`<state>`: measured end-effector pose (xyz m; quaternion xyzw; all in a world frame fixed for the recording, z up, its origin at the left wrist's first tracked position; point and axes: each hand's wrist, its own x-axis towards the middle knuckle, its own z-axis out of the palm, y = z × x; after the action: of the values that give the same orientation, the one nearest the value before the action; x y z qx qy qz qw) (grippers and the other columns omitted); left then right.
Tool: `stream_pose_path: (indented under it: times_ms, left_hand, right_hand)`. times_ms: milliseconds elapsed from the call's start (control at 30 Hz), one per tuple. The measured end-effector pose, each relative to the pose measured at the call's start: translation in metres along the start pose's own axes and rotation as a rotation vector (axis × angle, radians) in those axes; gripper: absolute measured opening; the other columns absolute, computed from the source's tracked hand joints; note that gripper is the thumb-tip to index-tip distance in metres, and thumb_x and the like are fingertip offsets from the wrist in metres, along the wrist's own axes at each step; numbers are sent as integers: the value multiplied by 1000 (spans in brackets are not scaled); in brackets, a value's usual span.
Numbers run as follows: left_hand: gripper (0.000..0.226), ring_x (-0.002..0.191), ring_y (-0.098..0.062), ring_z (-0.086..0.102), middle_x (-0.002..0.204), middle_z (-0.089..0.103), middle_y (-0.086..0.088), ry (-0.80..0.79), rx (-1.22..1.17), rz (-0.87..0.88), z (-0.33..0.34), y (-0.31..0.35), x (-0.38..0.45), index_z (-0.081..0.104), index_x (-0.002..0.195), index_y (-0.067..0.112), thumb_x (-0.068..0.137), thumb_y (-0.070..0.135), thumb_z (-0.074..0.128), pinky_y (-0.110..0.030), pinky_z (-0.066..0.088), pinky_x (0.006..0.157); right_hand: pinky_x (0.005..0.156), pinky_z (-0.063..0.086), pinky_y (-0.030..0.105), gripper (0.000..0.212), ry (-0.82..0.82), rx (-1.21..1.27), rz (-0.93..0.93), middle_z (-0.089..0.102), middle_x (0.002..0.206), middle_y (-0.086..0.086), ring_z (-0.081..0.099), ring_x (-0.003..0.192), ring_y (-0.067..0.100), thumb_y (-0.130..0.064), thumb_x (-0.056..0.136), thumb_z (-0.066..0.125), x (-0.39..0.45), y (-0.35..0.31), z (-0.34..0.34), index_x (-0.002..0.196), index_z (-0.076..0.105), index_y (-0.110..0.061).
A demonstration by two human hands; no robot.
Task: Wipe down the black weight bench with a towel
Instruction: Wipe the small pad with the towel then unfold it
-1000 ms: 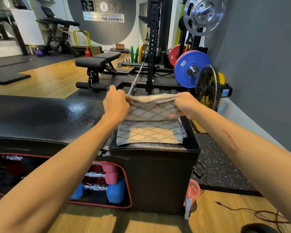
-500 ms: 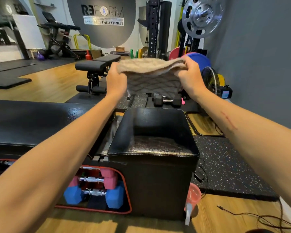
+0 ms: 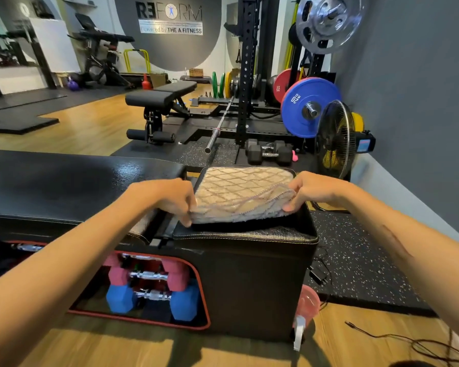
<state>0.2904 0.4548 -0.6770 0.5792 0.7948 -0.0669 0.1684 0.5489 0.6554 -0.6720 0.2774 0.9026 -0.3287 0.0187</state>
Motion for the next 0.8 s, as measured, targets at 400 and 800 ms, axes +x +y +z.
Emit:
stream_pose_path:
  times_ms: [400, 800]
  left_hand:
    - [31, 119, -33, 48, 134, 50, -12, 409, -94, -34, 17, 59, 59, 52, 103, 14, 97, 28, 25, -56, 40, 98]
    - [55, 149, -28, -9, 163, -11, 2, 321, -93, -123, 55, 67, 98, -1, 156, 24, 103, 37, 9, -52, -2, 119]
  right_hand:
    - [113, 32, 47, 56, 279, -316, 114, 36, 156, 15, 35, 141, 35, -38, 103, 40, 23, -42, 49, 150, 36, -10]
    - [118, -14, 58, 70, 219, -398, 265, -16, 165, 4, -20, 150, 33, -65, 99, 8, 79, -22, 89, 158, -3, -31]
